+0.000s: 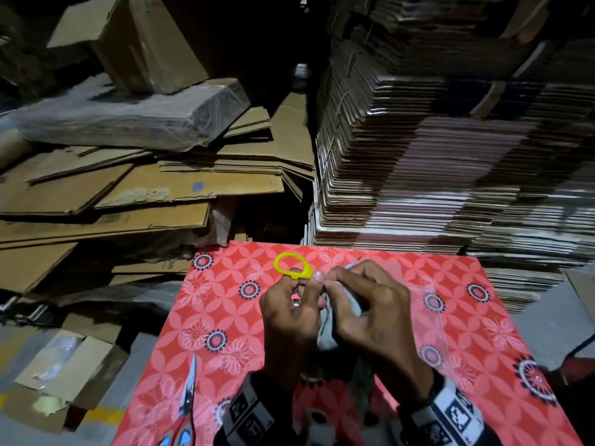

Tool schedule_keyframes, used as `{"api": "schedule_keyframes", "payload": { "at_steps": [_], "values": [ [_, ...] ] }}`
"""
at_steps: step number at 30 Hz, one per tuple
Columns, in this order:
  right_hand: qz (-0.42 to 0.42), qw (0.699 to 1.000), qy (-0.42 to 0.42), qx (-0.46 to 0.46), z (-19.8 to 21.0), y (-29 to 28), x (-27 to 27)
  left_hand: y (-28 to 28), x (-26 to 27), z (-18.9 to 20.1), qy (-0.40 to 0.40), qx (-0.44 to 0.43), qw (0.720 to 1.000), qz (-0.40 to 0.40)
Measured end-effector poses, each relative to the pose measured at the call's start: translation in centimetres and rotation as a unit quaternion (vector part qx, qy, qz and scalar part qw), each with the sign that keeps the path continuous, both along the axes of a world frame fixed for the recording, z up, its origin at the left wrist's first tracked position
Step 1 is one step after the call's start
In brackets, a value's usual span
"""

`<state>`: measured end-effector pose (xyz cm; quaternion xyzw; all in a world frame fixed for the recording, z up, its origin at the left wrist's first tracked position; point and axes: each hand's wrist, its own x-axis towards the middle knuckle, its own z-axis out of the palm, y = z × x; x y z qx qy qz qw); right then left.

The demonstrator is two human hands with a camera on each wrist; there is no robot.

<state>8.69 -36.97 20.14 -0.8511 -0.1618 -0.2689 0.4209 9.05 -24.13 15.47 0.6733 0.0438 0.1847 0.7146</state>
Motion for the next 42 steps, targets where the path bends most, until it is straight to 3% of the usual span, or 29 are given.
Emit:
{"api": "schedule_keyframes", "payload": {
  "at_steps": [8,12,18,23,28,33,38,42],
  "values": [
    [-0.024,0.998,0.043,0.042,0.2,-1.8,1.7,-0.3,-0.1,0.2,0.004,-0.022,1.0,-0.015],
    [0.046,0.997,0.061,0.033,0.0,-0.7,-0.2,0.0,-0.1,0.1,0.001,-0.023,0.999,-0.026],
    [-0.018,0.997,0.048,0.054,0.2,-2.5,2.0,0.0,-0.3,0.6,-0.007,0.004,1.0,-0.011],
    [0.046,0.996,0.071,0.04,-0.1,-0.9,-0.1,0.1,-0.3,0.3,-0.005,0.02,1.0,-0.003],
    [-0.011,0.996,0.063,0.056,0.4,-2.5,2.0,0.4,0.1,0.0,-0.005,0.031,0.999,-0.004],
    [0.066,0.995,0.066,0.028,-0.2,-1.1,-0.1,0.3,-0.3,0.2,-0.004,0.027,1.0,-0.002],
    [-0.028,0.995,0.071,0.065,0.3,-3.1,2.4,0.4,-0.2,0.4,-0.021,0.068,0.997,0.012],
    [0.058,0.996,0.059,0.033,0.1,-1.2,-0.4,0.2,-0.4,0.9,-0.028,0.031,0.999,0.009]
  ]
}}
